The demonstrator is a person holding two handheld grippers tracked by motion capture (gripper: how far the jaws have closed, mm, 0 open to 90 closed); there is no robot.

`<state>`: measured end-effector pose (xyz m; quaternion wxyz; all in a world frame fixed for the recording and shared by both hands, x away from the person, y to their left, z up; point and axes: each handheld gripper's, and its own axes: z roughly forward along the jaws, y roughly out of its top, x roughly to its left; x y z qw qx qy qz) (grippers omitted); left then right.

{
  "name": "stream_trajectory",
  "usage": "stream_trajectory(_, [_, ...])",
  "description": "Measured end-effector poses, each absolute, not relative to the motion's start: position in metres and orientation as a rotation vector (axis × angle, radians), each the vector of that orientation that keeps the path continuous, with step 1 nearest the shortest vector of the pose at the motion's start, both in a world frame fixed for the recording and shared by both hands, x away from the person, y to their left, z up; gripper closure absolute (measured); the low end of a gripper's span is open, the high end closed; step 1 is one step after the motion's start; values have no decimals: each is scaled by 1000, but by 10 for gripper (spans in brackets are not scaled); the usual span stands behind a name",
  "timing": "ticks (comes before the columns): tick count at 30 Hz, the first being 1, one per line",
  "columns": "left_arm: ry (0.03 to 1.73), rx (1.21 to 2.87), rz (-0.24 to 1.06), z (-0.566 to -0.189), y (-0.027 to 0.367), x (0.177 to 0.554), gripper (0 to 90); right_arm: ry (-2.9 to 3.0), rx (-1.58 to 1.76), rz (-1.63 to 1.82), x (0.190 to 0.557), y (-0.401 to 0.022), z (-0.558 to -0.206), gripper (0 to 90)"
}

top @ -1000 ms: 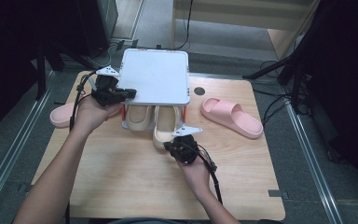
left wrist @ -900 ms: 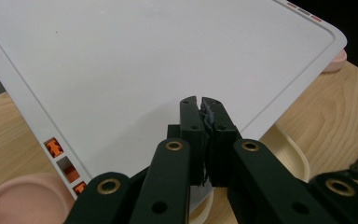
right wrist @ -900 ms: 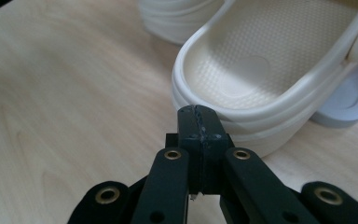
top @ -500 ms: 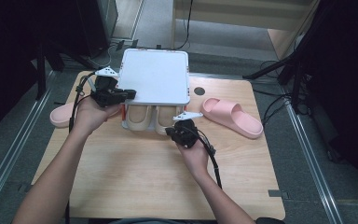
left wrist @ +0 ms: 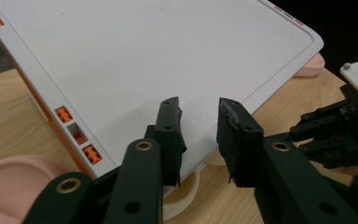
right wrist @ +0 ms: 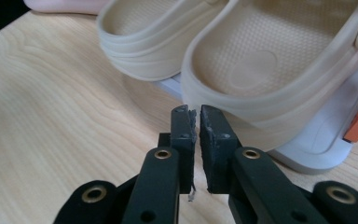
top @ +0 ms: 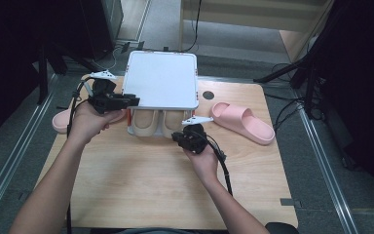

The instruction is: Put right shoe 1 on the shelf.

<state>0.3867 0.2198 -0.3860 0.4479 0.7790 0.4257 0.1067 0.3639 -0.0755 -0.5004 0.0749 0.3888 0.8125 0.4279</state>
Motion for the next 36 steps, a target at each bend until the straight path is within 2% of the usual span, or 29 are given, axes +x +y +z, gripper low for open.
stream_trajectory(2, [1067, 1933, 277, -381, 224, 384, 641, 2443, 1141, 1289, 359, -77, -497, 818])
stream_trajectory(5, [1060, 1917, 301, -375, 231, 380, 595, 2473, 1122, 1326, 352, -80, -490, 746])
stream_trajectory(14, [1084, 1887, 332, -372, 260, 370, 523, 2515, 981, 1415, 330, -92, -473, 624])
stream_trajectory(25, [1186, 1868, 380, -384, 293, 362, 500, 2571, 944, 1430, 308, -119, -469, 618])
stream_trajectory(31, [1219, 1862, 405, -397, 307, 359, 536, 2558, 979, 1439, 312, -134, -471, 633])
stream_trajectory(36, [1245, 1863, 397, -409, 317, 358, 563, 2567, 981, 1437, 318, -130, -471, 632])
